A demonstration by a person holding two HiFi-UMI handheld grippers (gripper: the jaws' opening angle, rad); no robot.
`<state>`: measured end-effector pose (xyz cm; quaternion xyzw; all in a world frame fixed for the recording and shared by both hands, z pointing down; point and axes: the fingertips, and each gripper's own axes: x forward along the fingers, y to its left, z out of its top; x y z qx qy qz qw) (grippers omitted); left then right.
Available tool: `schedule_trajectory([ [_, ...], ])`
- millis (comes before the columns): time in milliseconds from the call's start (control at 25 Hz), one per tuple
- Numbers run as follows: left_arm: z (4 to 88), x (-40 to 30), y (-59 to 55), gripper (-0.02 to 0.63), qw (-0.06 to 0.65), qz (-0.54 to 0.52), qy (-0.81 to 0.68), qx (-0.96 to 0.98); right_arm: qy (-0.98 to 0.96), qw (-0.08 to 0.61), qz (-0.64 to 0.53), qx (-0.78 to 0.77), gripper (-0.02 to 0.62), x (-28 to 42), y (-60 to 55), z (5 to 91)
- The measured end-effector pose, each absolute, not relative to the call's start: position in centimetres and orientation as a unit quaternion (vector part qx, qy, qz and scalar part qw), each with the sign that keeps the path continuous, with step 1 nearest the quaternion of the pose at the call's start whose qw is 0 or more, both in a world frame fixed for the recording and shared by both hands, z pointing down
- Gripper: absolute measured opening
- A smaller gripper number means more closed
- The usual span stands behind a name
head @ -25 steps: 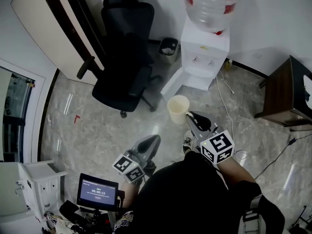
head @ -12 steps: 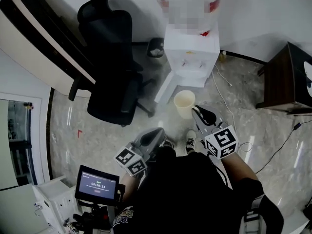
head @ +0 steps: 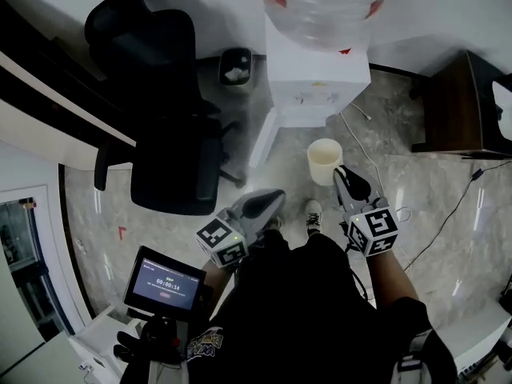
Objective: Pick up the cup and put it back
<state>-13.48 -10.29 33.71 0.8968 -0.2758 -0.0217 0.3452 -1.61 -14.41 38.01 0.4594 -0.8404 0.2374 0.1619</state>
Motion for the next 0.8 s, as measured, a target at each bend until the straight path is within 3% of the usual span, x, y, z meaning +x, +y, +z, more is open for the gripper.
schedule_trajectory([
  [560,43.6,-16.9,-11.1,0.003,0.343,0.045,-0.265,0.9,-0.82,0.196,0.282,0.458,0.054,-4.7,-17.4,46.9],
  [800,48.8,-14.6,-9.9,0.003,0.405,0.041,-0.293,0.865,-0.827,0.224,0.315,0.408,0.054,-3.5,-19.7,55.1],
])
